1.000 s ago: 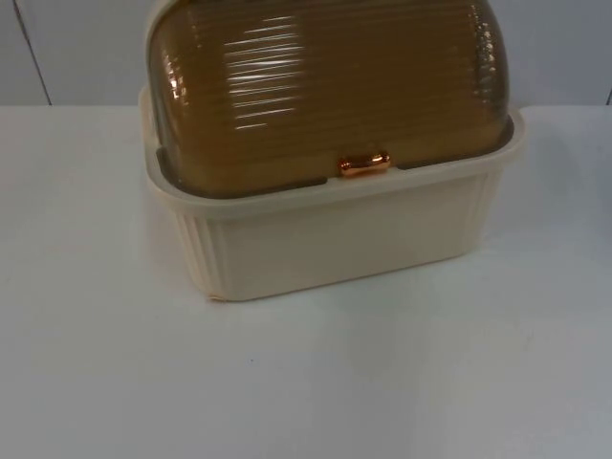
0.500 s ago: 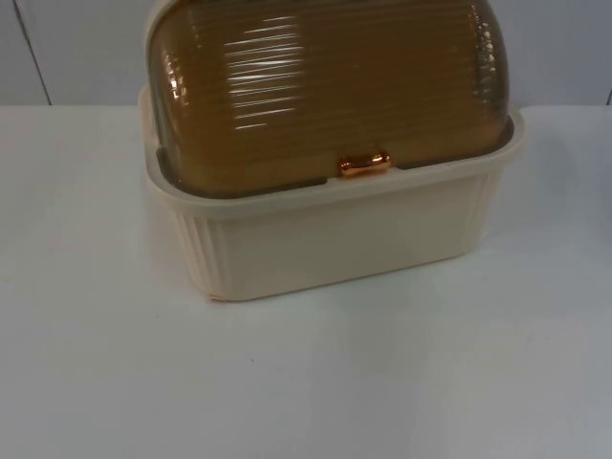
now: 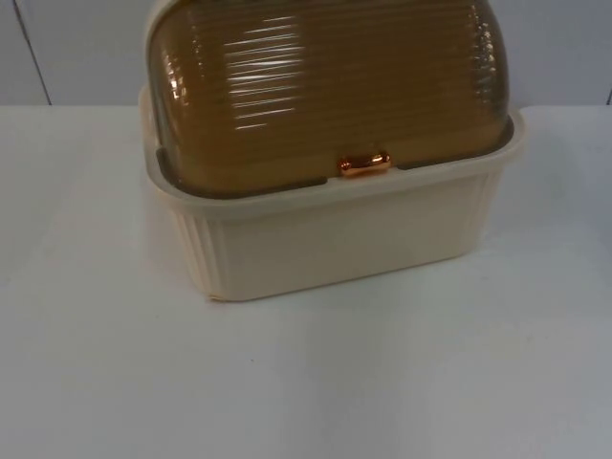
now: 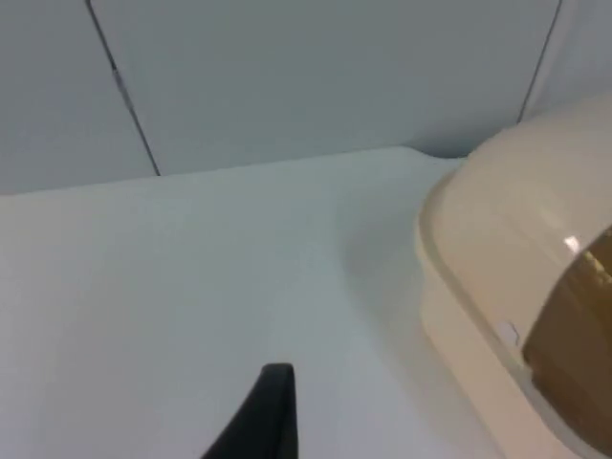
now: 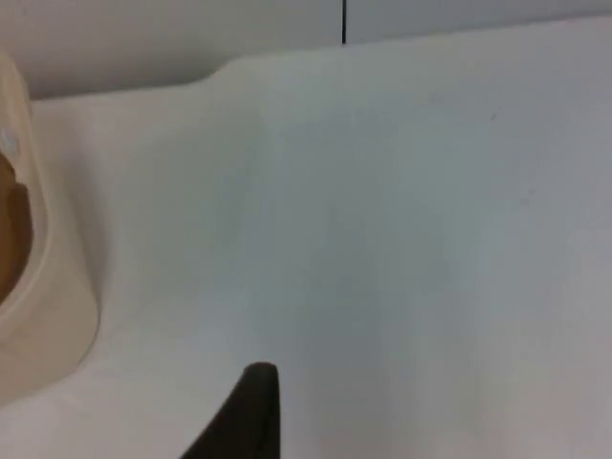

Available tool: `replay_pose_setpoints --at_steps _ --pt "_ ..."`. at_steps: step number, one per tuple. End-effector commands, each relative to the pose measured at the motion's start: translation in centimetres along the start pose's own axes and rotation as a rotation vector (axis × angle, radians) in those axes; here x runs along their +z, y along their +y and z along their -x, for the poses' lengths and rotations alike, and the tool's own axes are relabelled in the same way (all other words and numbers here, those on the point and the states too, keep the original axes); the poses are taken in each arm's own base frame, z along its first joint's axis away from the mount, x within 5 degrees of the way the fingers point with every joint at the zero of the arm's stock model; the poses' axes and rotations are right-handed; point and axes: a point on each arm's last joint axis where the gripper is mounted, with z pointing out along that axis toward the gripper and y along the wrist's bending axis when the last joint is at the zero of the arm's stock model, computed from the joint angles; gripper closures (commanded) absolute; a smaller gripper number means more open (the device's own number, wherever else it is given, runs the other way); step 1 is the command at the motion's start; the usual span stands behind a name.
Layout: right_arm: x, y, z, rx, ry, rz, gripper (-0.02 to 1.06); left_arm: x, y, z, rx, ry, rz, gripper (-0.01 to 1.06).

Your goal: Open the box lid with the left hand, place the block into the box with the right hand, then close the box lid with the left hand.

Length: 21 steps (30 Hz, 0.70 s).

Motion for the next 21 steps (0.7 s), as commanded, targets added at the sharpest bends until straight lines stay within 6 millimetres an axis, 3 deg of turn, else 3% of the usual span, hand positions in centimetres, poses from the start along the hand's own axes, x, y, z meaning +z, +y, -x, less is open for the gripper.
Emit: replay_pose_setpoints --at_steps 1,3,6,7,8,12,13,14,18,21 --pt "-2.0 -0.3 -0.4 -0.01 -0.069 -0.018 -0.01 -1.6 -0.2 -0.8 0.01 -0.058 0.008 0.0" --pt "-4.6 -0.5 -0.7 -0.018 -0.14 -0.035 -0.01 -3.8 -0.4 -1.4 0.011 -0.089 0.004 0.0" --pt "-9.0 -0.7 -1.5 -0.03 -0.3 -0.052 -0.01 -8.8 -1.0 -2.0 0.007 -0.198 -0.002 0.0" --pt "-9.0 -0.7 -1.5 -0.03 -0.3 -0.052 -0.01 -8.8 -1.0 -2.0 0.007 -0.198 -0.002 0.0" --pt "-11.3 -0.9 -2.2 -0.04 -0.378 -0.068 -0.01 -10.4 -1.1 -2.2 0.01 -0.25 -0.002 0.0" --pt "-15.2 -1.3 -4.5 -0.069 -0.482 -0.101 -0.01 -18.0 -2.1 -4.0 -0.007 -0.515 -0.034 0.0" --pt "-15.2 -1.3 -4.5 -0.069 -0.482 -0.101 -0.01 -18.0 -2.1 -4.0 -0.007 -0.515 -0.034 0.0" --pt "-16.2 -1.4 -5.3 -0.069 -0.506 -0.092 -0.01 -20.1 -2.4 -4.7 -0.013 -0.611 -0.044 0.0" --pt "-20.1 -2.0 -8.0 -0.088 -0.599 -0.061 -0.01 -25.3 -2.9 -7.8 0.094 -0.803 0.001 0.0" --pt "-22.3 -2.3 -8.8 -0.081 -0.658 -0.042 -0.01 -26.8 -3.2 -9.2 0.096 -0.837 -0.005 0.0"
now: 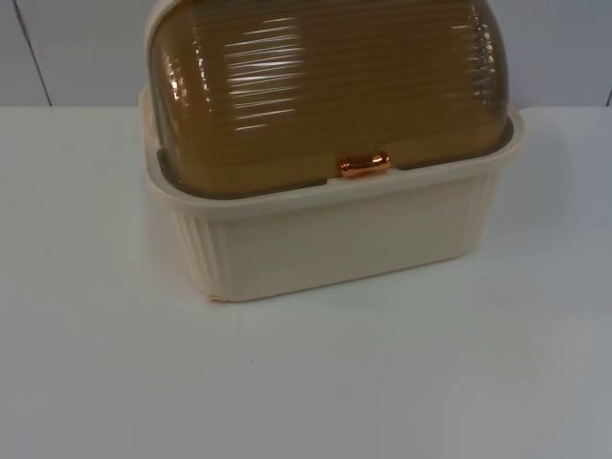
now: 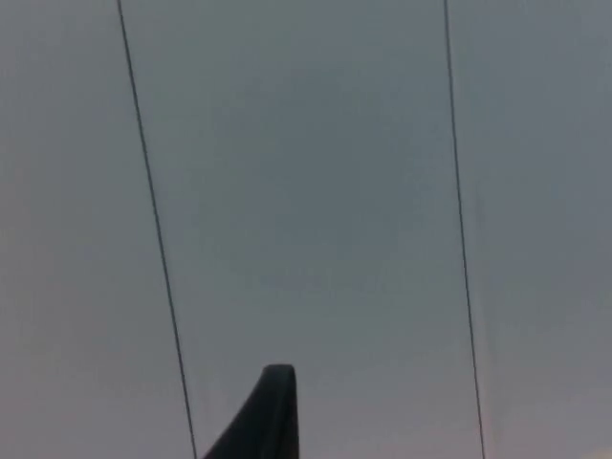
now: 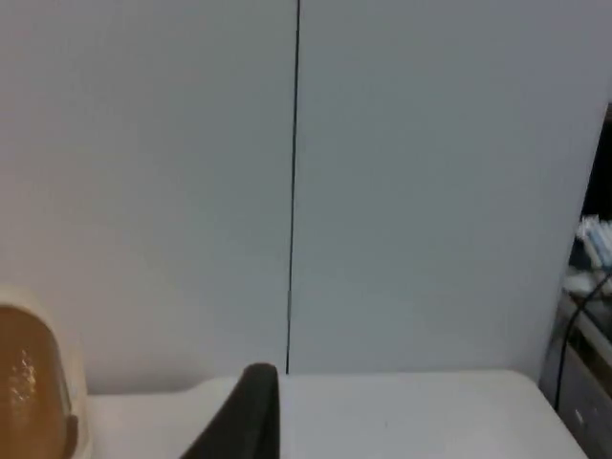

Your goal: Open the box lid with the left hand, place the block into the box with the right hand, then close the box lid with the left hand.

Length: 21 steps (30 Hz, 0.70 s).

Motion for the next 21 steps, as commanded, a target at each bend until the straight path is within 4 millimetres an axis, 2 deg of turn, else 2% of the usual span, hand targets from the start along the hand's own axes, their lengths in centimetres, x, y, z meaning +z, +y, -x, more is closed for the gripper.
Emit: replay_pose_setpoints --at_steps 1,3,4,9,11,14,17,21 --pt "-1.5 -0.4 0.6 -0.006 -0.049 0.0 -0.01 -1.2 -0.2 0.2 0.012 -0.01 -0.006 0.0" --pt "-3.2 -0.7 1.9 -0.004 -0.118 0.025 -0.01 -2.3 -0.2 0.5 0.044 0.004 0.008 0.0" --pt "-3.2 -0.7 1.9 -0.004 -0.118 0.025 -0.01 -2.3 -0.2 0.5 0.044 0.004 0.008 0.0" --pt "-5.9 -1.6 3.9 -0.015 -0.218 0.105 -0.01 -4.3 -0.1 2.7 0.069 -0.052 0.037 0.0" --pt "-6.1 -1.7 3.8 -0.022 -0.197 0.111 -0.01 -4.6 -0.1 3.0 0.056 -0.062 0.046 0.0" --pt "-7.0 -1.7 3.4 -0.022 -0.215 0.127 -0.01 -5.1 0.1 3.3 0.082 -0.058 0.148 0.0" --pt "-7.7 -1.8 3.1 -0.019 -0.234 0.121 -0.01 -5.6 -0.2 3.3 0.025 -0.076 0.169 0.0" --pt "-9.3 -2.3 2.2 -0.003 -0.27 0.1 -0.01 -7.4 -0.8 3.1 0.046 -0.123 0.212 0.0"
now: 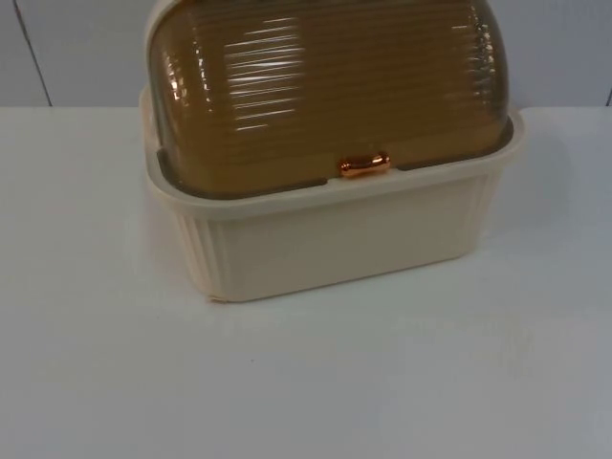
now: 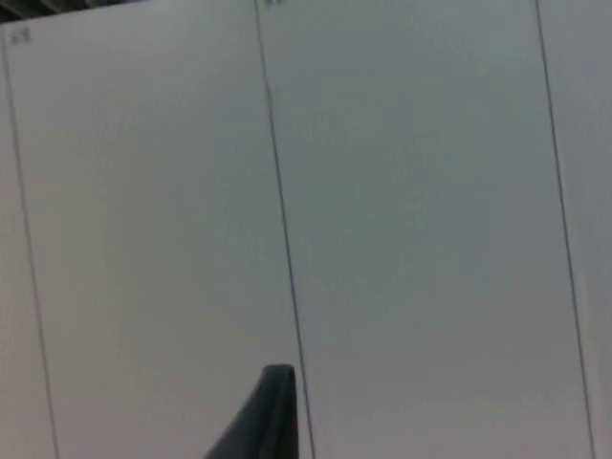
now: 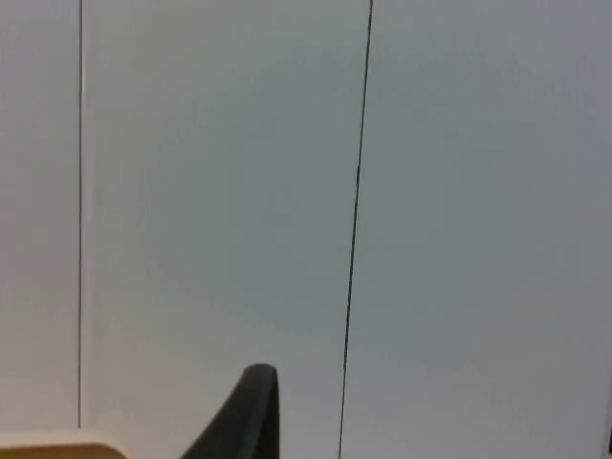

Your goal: Open the box lid with the left hand, place the block into the box with the right hand, then close the box lid with the left hand.

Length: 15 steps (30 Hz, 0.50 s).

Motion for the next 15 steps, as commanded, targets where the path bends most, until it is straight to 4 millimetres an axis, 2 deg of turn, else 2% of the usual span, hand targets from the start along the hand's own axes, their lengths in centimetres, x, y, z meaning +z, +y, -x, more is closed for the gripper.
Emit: replay_pose_setpoints --at_steps 1,10,15 --pt "-0.9 -0.2 -0.2 0.007 -0.015 -0.02 -0.01 -1.1 -0.1 0.1 0.0 -0.025 0.022 0.0" --pt "-0.8 0.0 -0.8 0.019 0.05 -0.003 -0.01 -2.4 -0.2 -0.5 0.005 -0.013 -0.029 0.0" --pt "-0.8 0.3 -1.2 0.027 0.084 0.028 -0.01 -2.4 -0.2 -0.9 0.015 0.02 -0.048 0.0"
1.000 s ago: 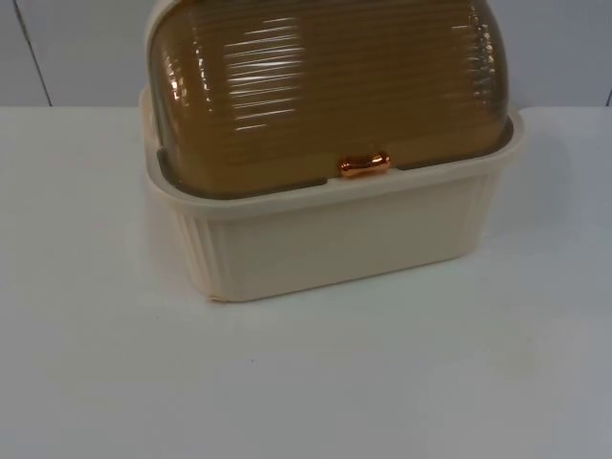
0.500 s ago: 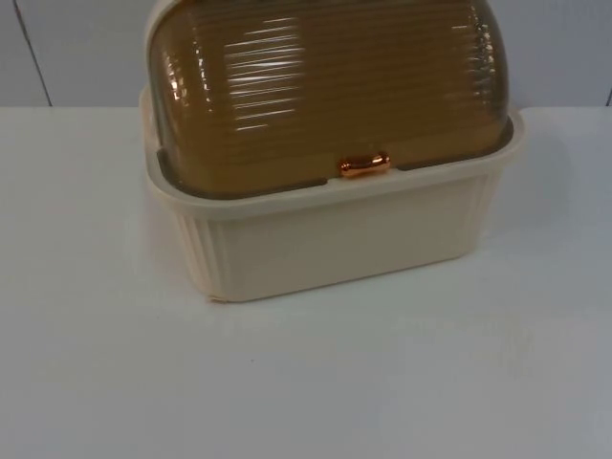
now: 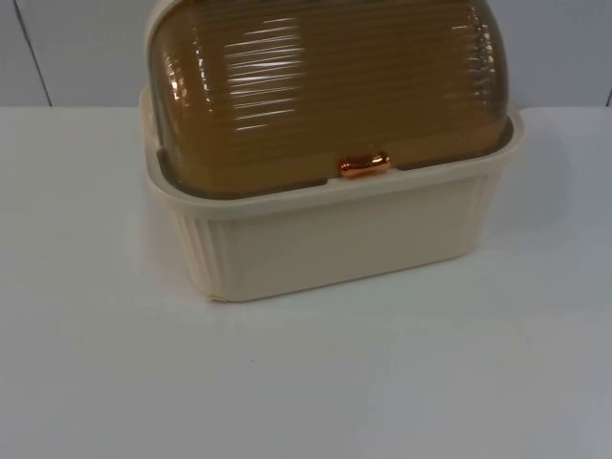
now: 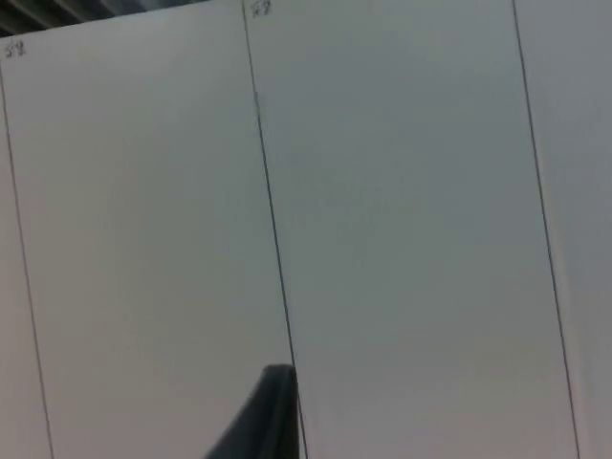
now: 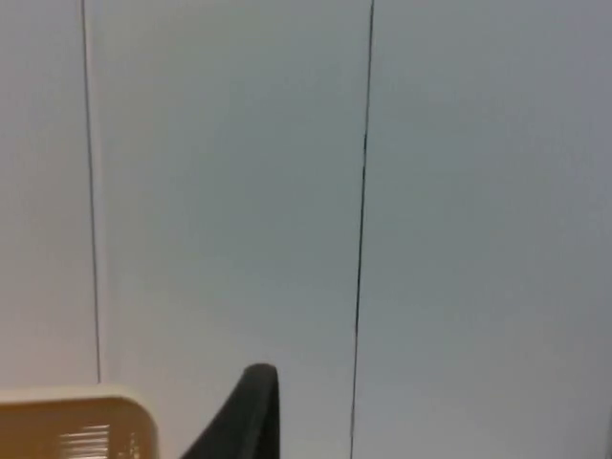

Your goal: Open the box lid with the left hand, place the block into the box with the right hand, then close the box lid with the left hand.

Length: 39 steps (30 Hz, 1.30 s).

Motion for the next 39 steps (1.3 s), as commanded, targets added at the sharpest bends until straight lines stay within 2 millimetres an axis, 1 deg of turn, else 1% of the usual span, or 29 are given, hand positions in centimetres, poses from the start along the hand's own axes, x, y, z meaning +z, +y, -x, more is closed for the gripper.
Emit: replay_pose_setpoints --at_steps 1,4,6,11,15,17,19,22,23,25,27,28,30,31,32,33,34,36,38,39 --pt "0.1 0.2 -0.3 -0.01 0.027 0.017 -0.01 0.2 0.0 -0.4 -0.006 0.016 -0.021 0.0" --pt "0.1 0.2 -0.4 -0.012 0.044 0.024 -0.01 0.4 0.1 -0.8 -0.047 0.038 -0.108 0.0" --pt "0.2 0.3 -0.5 -0.012 0.049 0.026 -0.01 0.4 0.2 -1.0 -0.039 0.049 -0.122 0.0" --pt "0.9 0.6 -1.2 -0.001 0.087 0.044 -0.01 0.4 0.4 -1.1 -0.018 0.061 -0.104 0.0" --pt "2.2 1.1 -2.5 0.0 0.151 0.061 -0.01 0.5 0.7 -1.3 0.004 0.074 -0.092 0.0" --pt "2.5 1.1 -2.8 -0.001 0.163 0.066 -0.01 0.5 0.7 -1.4 -0.011 0.087 -0.097 0.0" --pt "3.1 1.3 -3.5 0.015 0.2 0.068 -0.01 0.6 1.0 -2.0 -0.034 0.134 -0.09 0.0" --pt "4.1 1.4 -5.1 0.048 0.297 0.066 -0.01 0.5 1.1 -3.4 -0.041 0.272 -0.068 0.0" --pt "4.1 1.4 -5.1 0.048 0.297 0.066 -0.01 0.5 1.1 -3.4 -0.041 0.272 -0.068 0.0" --pt "4.7 1.6 -6.1 0.046 0.34 0.068 -0.01 0.7 1.1 -4.1 -0.049 0.328 -0.065 0.0" --pt "5.8 1.7 -7.3 0.044 0.379 0.071 -0.01 1.3 1.0 -5.0 -0.066 0.363 -0.065 0.0" --pt "5.8 1.7 -7.3 0.044 0.379 0.071 -0.01 1.3 1.0 -5.0 -0.066 0.363 -0.065 0.0" --pt "6.5 1.9 -8.3 0.043 0.411 0.072 -0.01 2.0 0.8 -5.9 -0.069 0.388 -0.073 0.0" --pt "7.1 2.0 -9.5 0.041 0.453 0.074 -0.01 2.7 0.7 -6.8 -0.064 0.416 -0.07 0.0" --pt "7.4 2.1 -10.2 0.04 0.479 0.076 -0.01 2.9 0.6 -7.2 -0.062 0.43 -0.069 0.0" --pt "7.7 2.2 -10.8 0.038 0.504 0.077 -0.01 3.5 0.5 -8.4 -0.06 0.472 -0.071 0.0" --pt "7.7 2.2 -10.8 0.038 0.504 0.077 -0.01 3.5 0.5 -8.4 -0.06 0.472 -0.071 0.0" --pt "8.4 2.3 -12.4 0.04 0.561 0.079 -0.01 4.1 0.3 -9.8 -0.058 0.523 -0.075 0.0" --pt "8.8 2.5 -13.6 0.048 0.602 0.077 -0.01 4.5 0.2 -10.9 -0.055 0.562 -0.077 0.0" --pt "9.1 2.5 -14.2 0.047 0.62 0.078 -0.01 4.9 0.1 -11.8 -0.05 0.59 -0.074 0.0"
